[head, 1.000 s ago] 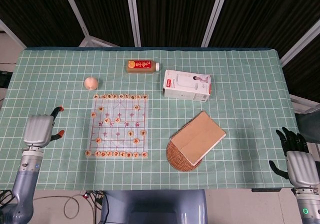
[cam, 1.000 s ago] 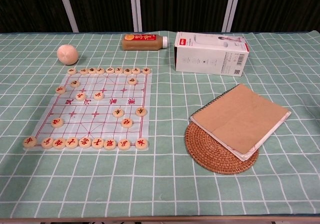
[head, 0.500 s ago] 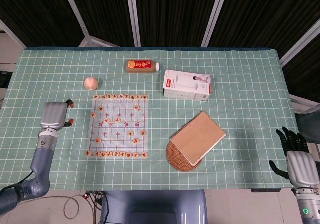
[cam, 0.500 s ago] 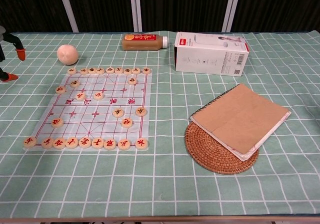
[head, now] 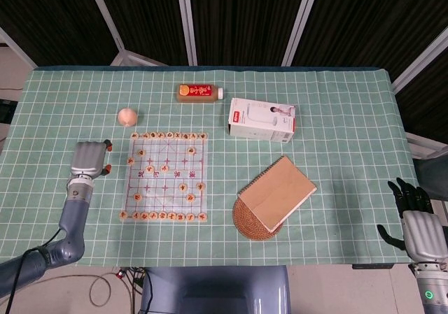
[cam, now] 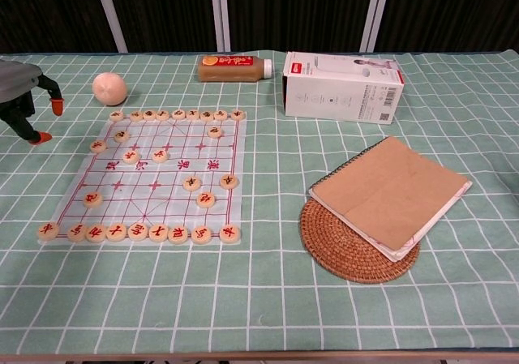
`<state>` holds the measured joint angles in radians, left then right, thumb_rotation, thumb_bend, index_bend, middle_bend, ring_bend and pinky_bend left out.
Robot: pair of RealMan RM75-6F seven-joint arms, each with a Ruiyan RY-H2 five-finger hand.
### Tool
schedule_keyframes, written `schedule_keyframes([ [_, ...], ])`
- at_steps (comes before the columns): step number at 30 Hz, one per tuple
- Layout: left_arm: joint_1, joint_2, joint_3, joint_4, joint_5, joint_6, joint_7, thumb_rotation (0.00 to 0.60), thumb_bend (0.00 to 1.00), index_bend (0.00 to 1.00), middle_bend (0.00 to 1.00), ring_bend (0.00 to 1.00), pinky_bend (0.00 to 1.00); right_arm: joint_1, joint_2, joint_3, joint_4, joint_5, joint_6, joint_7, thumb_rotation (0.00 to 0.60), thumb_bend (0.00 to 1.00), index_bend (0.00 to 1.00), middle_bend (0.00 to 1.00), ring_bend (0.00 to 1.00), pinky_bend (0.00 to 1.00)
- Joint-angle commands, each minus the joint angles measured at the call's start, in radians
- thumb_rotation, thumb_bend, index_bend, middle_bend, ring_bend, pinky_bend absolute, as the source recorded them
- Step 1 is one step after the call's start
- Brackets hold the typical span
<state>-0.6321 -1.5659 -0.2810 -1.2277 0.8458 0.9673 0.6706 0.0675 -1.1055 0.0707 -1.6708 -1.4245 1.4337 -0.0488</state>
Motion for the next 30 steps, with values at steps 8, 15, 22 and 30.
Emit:
schedule_keyframes([
  [8, -0.045, -0.053, 0.008, 0.077, -0.028, -0.031, -0.006, 0.600, 0.27, 0.43, 1.00, 0.87, 0.95, 0.000, 0.000, 0.001, -0.005, 0.005, -0.002, -0.002, 0.600, 0.34, 0.00, 0.00, 0.00, 0.00],
  [15, -0.070, -0.083, 0.013, 0.106, -0.048, -0.053, -0.015, 0.600, 0.27, 0.45, 1.00, 0.87, 0.95, -0.001, 0.002, 0.001, -0.009, 0.008, -0.001, 0.000, 0.600, 0.34, 0.00, 0.00, 0.00, 0.00],
  [22, -0.089, -0.104, 0.022, 0.126, -0.056, -0.056, -0.006, 0.600, 0.26, 0.45, 1.00, 0.87, 0.95, -0.002, 0.002, 0.000, -0.009, 0.006, -0.001, 0.005, 0.600, 0.34, 0.00, 0.00, 0.00, 0.00],
  [30, -0.103, -0.119, 0.028, 0.150, -0.072, -0.057, -0.005, 0.600, 0.26, 0.44, 1.00, 0.87, 0.95, -0.001, 0.004, 0.000, -0.011, 0.006, -0.004, 0.008, 0.600, 0.34, 0.00, 0.00, 0.00, 0.00],
])
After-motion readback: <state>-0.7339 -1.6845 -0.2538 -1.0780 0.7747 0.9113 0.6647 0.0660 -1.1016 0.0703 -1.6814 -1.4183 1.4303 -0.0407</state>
